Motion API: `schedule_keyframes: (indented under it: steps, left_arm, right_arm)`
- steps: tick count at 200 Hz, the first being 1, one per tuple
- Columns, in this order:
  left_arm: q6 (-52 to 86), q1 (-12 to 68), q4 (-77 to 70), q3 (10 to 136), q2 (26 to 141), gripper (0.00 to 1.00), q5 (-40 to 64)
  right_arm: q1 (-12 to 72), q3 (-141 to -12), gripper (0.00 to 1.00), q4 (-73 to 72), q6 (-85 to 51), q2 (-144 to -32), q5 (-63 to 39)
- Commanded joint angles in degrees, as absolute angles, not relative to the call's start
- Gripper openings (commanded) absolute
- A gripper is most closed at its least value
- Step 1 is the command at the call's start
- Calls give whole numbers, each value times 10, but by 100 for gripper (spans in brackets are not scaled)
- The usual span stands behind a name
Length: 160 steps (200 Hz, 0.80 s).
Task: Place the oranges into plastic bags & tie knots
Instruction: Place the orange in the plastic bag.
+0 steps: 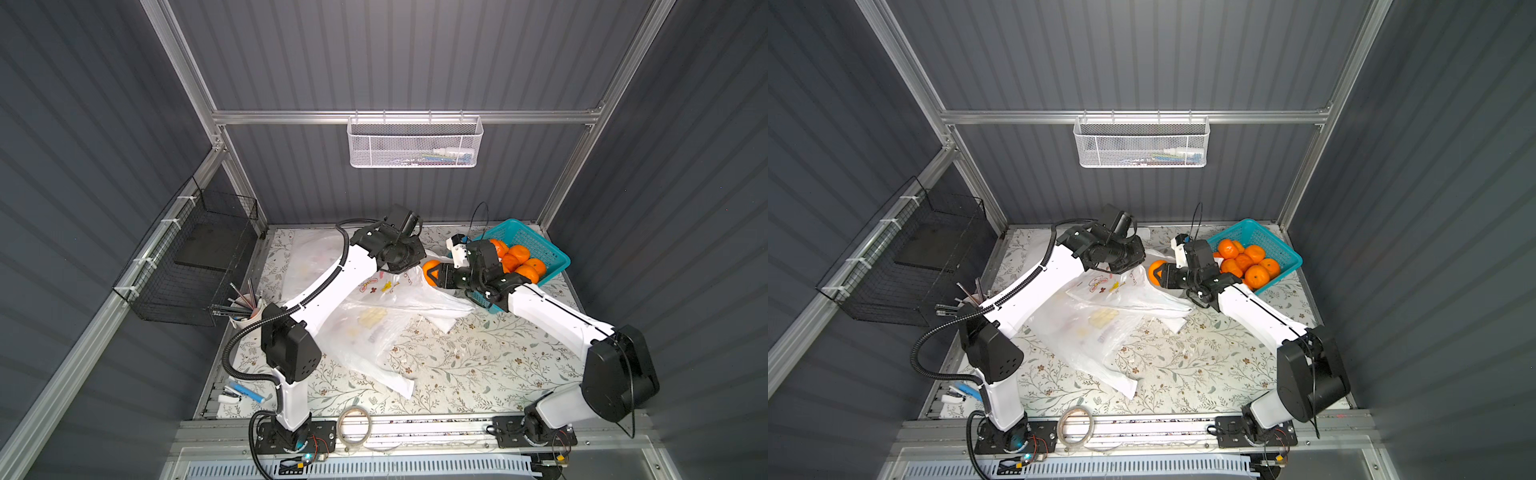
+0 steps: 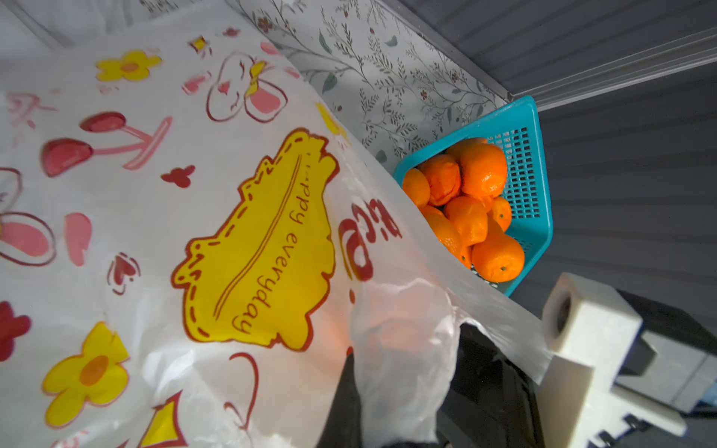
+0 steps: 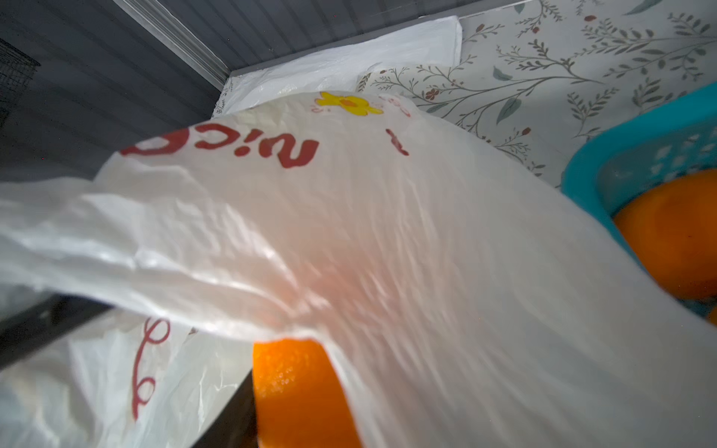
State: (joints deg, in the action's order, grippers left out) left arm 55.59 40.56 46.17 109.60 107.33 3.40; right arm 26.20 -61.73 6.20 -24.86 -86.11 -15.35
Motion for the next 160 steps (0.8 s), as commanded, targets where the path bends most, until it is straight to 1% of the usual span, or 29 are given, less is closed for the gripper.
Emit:
schedule_keyframes:
  steps: [1,16,40,57,89,92,108,160]
  left_arm:
    - [596,412,417,1068,1040,5,79]
    - [599,414,424,1065,1033,5,60]
    - [607,413,421,1051,1024,5,31]
    - [607,413,422,1051,1026,5,25]
    - [597,409,433,1067,1039,5,1]
    - [595,408,434,1068,1040,5,-2]
    - [592,403,436,1070,1048,5,-5]
    - [579,388,438,1068,1075,5,-8]
  right_arm:
    - [258,-650,54,36,-234,-868,-171]
    - [256,-660,59,49,-236,-876,-176]
    - [249,-668,72,69,-242,-887,-186]
    - [246,-677,77,90,-239,-882,-186]
    - [239,-678,78,123,-241,-848,-187]
    - [239,-678,78,127,-241,-845,-207]
    - [239,-674,77,146,-246,-815,-227]
    - [225,-683,78,210,-260,-720,-246]
